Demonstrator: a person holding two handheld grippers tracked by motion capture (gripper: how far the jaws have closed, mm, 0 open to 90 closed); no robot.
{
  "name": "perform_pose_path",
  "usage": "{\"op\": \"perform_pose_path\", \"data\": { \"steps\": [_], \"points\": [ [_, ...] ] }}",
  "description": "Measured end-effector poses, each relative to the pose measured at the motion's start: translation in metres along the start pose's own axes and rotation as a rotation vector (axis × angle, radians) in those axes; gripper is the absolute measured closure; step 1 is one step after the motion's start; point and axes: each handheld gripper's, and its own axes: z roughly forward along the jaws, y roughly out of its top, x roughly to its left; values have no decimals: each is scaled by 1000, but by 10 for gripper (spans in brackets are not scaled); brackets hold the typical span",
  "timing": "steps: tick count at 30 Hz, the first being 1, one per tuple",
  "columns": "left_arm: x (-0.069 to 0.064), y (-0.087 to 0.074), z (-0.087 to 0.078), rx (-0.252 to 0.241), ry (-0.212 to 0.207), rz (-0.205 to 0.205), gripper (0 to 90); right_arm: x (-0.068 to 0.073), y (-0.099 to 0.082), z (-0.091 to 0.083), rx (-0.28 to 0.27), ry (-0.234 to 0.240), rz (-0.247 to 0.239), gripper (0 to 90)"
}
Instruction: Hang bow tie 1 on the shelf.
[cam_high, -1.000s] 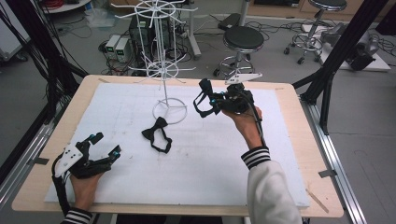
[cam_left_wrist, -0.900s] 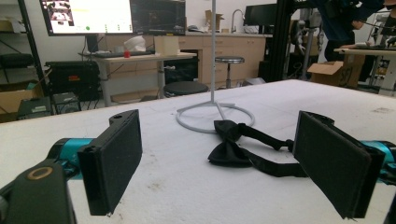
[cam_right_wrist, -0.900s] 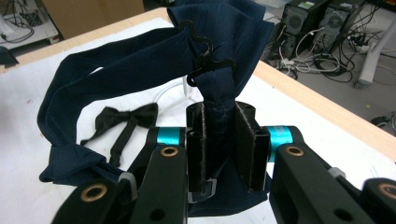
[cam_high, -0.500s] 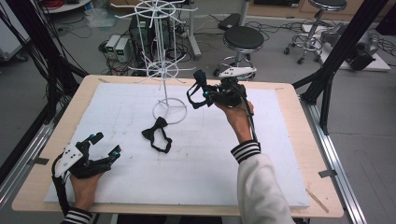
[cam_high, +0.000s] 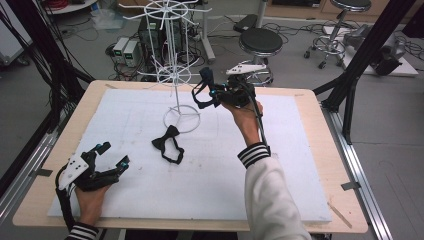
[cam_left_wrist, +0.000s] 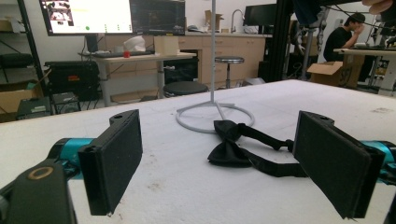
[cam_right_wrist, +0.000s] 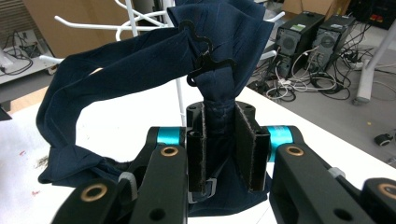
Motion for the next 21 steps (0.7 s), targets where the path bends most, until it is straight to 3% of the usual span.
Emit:
{"op": "perform_pose_path", "data": {
  "steps": [21],
  "points": [
    [0,0,0,3,0,2,162,-4,-1,19,-23,-8,59,759]
  ]
}}
